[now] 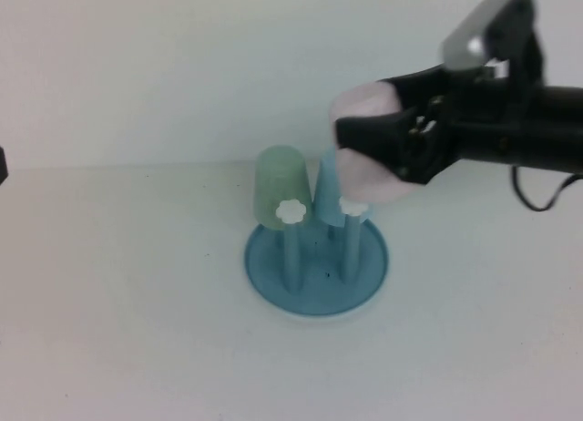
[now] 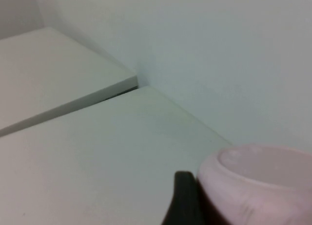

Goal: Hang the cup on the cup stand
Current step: Place the cup on the cup holder

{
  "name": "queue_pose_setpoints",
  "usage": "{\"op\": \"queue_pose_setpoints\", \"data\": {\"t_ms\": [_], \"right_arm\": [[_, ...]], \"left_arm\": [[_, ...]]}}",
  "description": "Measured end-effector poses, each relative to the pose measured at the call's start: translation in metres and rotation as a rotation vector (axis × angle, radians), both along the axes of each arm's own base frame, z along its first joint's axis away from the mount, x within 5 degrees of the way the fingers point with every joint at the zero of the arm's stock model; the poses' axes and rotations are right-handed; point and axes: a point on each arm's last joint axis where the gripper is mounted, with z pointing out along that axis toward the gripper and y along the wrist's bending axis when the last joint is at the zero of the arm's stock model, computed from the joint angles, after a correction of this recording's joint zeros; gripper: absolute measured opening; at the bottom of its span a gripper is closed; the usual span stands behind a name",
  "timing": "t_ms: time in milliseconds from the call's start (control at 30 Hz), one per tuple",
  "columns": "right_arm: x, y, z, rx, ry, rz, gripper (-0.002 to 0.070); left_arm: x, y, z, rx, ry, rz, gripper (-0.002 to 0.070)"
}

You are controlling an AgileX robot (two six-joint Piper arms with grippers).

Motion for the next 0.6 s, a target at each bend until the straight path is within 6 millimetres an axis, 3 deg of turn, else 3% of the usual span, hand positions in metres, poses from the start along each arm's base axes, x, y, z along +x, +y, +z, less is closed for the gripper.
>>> {"op": "queue_pose_setpoints", "data": {"t_ms": [300, 600], "right_arm": [[0.021, 0.058, -0.023, -0.067, -0.087, 0.170, 0.0547], [0.034, 0.073, -0.040, -0.093, -0.103, 0.203, 0.0547]], "left_arm": [[0.001, 0.001, 0.001, -0.016, -0.011, 0.012, 0.0001], [0.001, 0.001, 0.000, -0.015, -0.008, 0.011, 0.0001]]}}
